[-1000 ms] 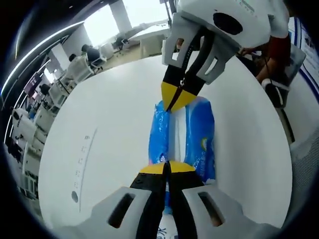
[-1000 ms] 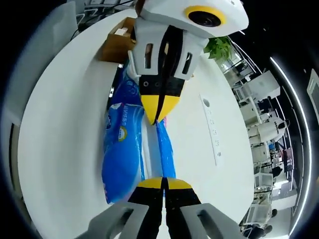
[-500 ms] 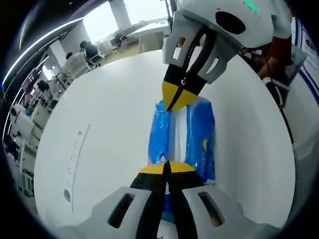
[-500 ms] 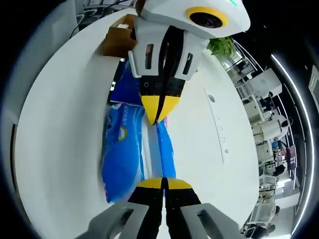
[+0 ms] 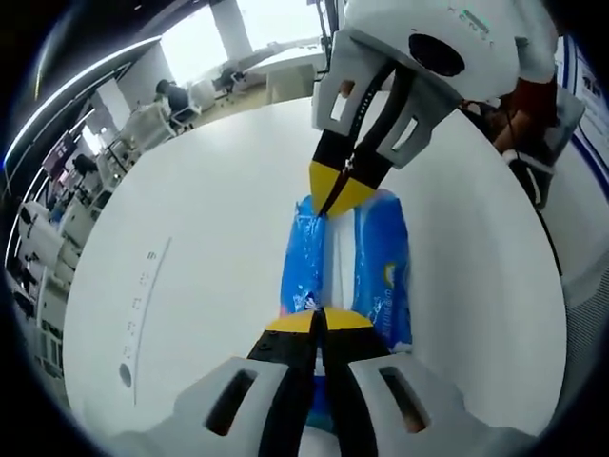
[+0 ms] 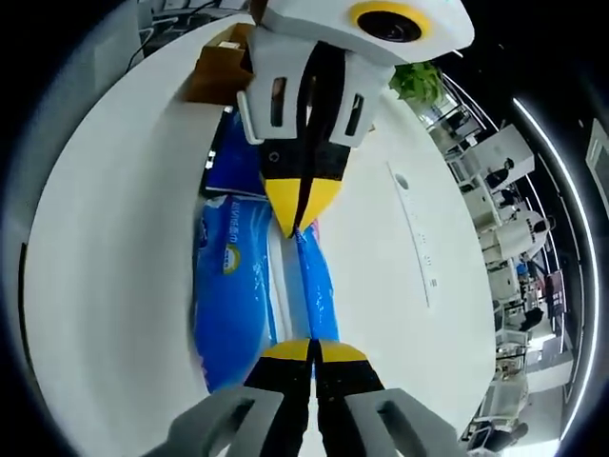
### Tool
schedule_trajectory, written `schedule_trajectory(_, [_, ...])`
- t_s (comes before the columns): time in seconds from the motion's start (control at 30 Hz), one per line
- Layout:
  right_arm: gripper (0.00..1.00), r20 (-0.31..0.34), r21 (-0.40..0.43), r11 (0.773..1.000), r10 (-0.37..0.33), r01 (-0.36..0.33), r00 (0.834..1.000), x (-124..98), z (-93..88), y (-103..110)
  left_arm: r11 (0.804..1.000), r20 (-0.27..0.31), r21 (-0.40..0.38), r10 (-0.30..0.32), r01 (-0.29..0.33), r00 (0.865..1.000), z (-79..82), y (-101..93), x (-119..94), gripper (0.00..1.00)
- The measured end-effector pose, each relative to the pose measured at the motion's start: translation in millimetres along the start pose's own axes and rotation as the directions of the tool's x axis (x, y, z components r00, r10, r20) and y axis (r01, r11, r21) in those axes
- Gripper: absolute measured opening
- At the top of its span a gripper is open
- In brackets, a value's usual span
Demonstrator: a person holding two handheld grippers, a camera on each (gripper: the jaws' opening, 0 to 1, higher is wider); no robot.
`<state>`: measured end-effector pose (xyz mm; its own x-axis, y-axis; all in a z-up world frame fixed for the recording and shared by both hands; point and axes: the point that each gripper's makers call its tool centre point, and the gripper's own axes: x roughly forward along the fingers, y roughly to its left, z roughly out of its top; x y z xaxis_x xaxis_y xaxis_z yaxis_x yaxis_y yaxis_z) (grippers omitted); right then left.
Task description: Operate the shoe box by opening the lid, removing the specified soft item, and placing it in the target area until the item is outside and the box remains undamaged.
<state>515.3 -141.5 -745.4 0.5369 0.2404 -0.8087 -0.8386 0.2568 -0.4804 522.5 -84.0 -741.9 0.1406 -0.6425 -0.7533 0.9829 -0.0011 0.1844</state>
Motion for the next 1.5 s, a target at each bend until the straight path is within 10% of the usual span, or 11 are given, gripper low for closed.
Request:
schedule_trajectory(0.9, [0.15,0.004,0.139,0.99,0.015,-0.015,1.0,-25,5.0,3,1.0,0.001,0.031,0.005,-0.006,1.0,6.3,-4.7,-25,0.14])
schedule_trajectory(1.5, [0.33,0.058,0.301,0.953,-0.009,-0.009,0.998,-50,19.5,10,0.991,0.046,-0.134,0.011,-0.005,0.999,15.0,-13.7,-51,0.28])
